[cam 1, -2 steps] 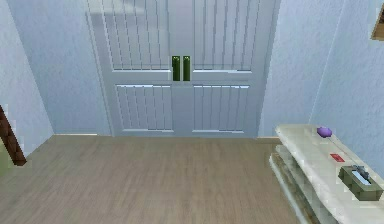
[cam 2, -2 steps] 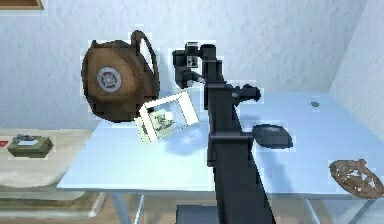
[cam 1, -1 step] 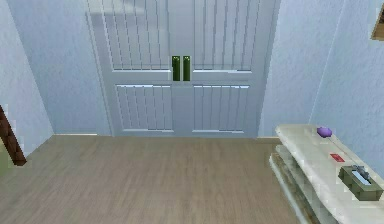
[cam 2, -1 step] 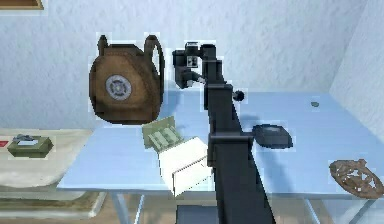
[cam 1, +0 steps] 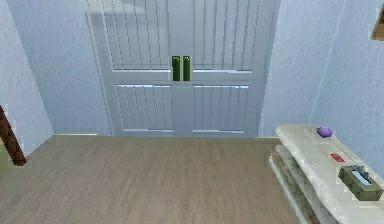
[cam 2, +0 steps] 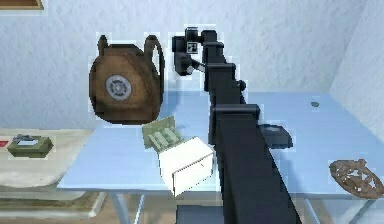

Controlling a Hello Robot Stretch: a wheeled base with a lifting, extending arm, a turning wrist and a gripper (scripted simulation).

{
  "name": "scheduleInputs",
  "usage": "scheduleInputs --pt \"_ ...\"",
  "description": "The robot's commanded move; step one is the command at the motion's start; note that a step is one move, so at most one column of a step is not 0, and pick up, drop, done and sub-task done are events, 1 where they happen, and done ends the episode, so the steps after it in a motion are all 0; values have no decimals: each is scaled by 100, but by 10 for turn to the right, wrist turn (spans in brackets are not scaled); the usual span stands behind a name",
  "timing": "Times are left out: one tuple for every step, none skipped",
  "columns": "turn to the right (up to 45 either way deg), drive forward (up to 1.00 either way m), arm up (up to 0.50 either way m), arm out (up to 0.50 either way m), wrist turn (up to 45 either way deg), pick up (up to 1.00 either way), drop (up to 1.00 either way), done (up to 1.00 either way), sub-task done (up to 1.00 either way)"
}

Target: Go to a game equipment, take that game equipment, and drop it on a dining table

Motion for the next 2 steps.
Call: scheduleInputs --pt "0 0 0 -8 0 0 0 0 0" --pt "0 0 0 0 0 0 0 100 0"
